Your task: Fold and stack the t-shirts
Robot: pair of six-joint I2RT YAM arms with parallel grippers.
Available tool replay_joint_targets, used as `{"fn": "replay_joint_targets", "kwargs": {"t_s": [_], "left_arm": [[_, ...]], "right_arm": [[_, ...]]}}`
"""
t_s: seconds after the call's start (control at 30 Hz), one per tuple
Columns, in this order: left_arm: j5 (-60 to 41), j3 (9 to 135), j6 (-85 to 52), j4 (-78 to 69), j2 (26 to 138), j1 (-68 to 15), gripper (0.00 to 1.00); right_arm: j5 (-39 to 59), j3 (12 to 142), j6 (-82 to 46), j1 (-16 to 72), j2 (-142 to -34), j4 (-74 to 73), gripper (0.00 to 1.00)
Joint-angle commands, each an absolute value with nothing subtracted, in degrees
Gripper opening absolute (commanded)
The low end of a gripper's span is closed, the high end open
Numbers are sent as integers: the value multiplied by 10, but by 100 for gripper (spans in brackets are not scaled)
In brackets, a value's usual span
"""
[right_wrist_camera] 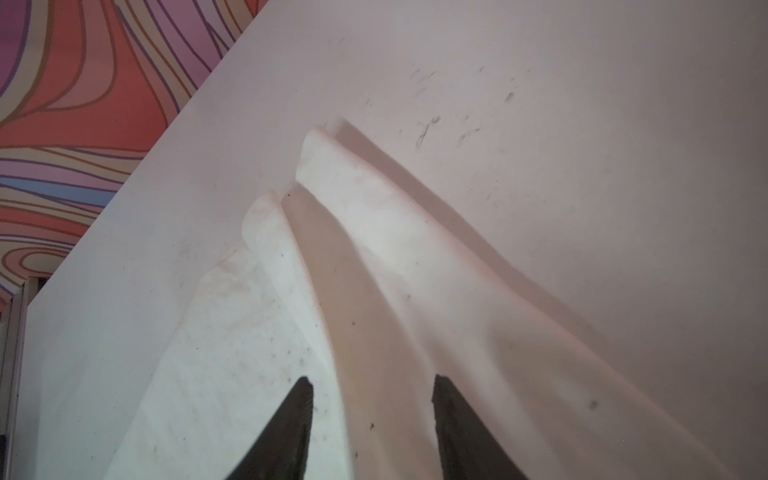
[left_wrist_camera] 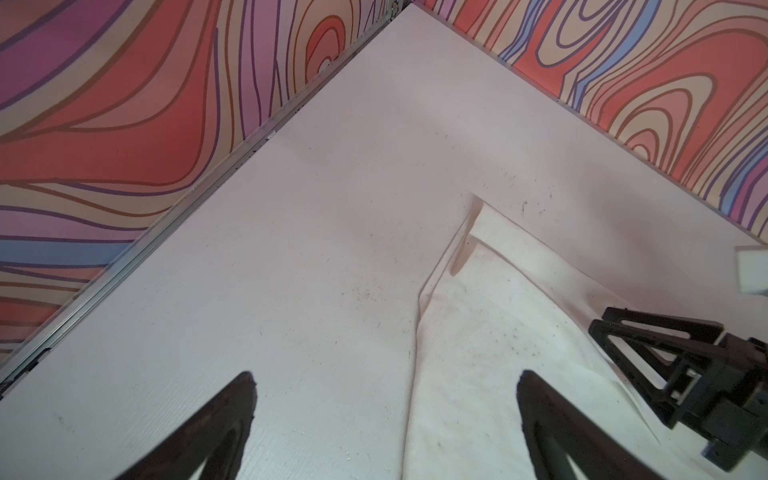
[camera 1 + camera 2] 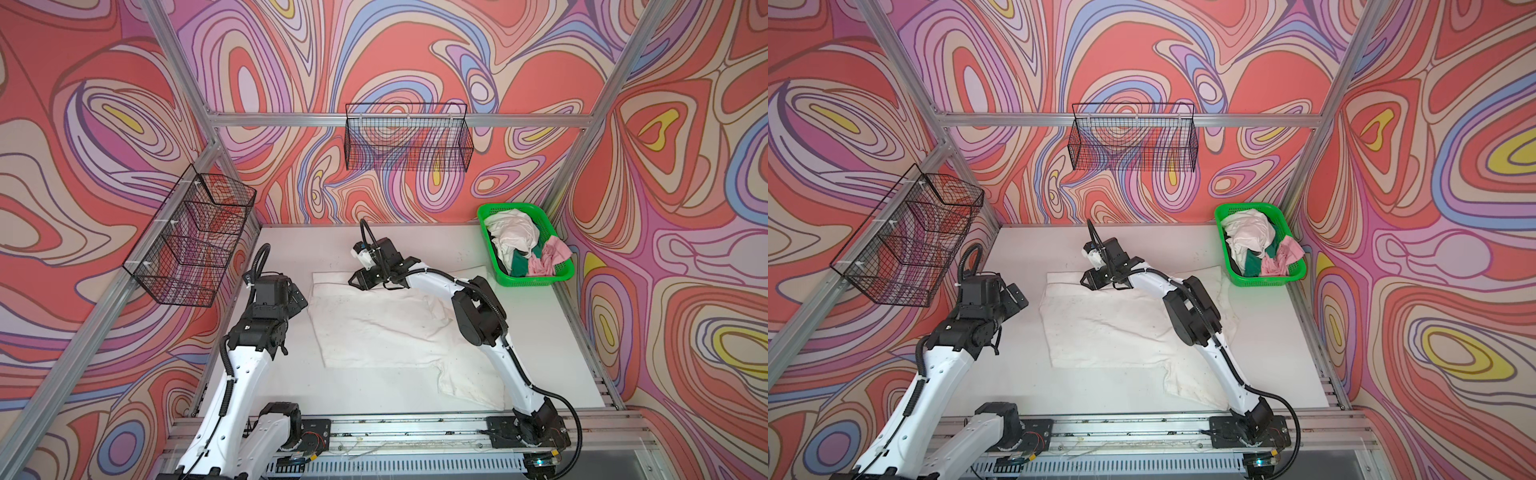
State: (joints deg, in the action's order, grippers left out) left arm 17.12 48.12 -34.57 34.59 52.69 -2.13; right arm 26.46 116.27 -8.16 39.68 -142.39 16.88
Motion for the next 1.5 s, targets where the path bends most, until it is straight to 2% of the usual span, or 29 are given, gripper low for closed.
{"fn": "replay_joint_targets", "kwargs": {"t_s": [0.0, 0.13, 0.43, 0.63, 0.8, 0.9, 1.07, 1.23, 1.47], "left_arm": [[166, 475, -351, 365, 528, -16, 100], [164, 475, -351, 364, 528, -16, 100], [157, 476, -352, 364, 532, -16, 100], [143, 475, -352, 360, 546, -16, 100], [105, 502, -353, 360, 619, -15, 99], [72, 531, -355, 358, 683, -9, 94], [2, 596, -346, 351, 816, -6, 84], [-56, 649, -338, 339, 924, -4, 66], [-50, 657, -328, 338, 977, -4, 58]], "right_arm": [[301, 1179, -66, 418, -1436, 197, 49], [324, 1158, -54, 435, -1424, 201, 48], [362, 1021, -71, 454, -1349, 123, 48], [292, 922, -95, 430, -1202, 71, 50], [211, 844, -111, 369, -1076, 75, 53], [145, 791, -111, 332, -1019, 88, 54], [96, 690, -127, 274, -948, 70, 55], [108, 631, -149, 243, -927, 53, 55], [124, 588, -158, 243, -914, 29, 55]]}}
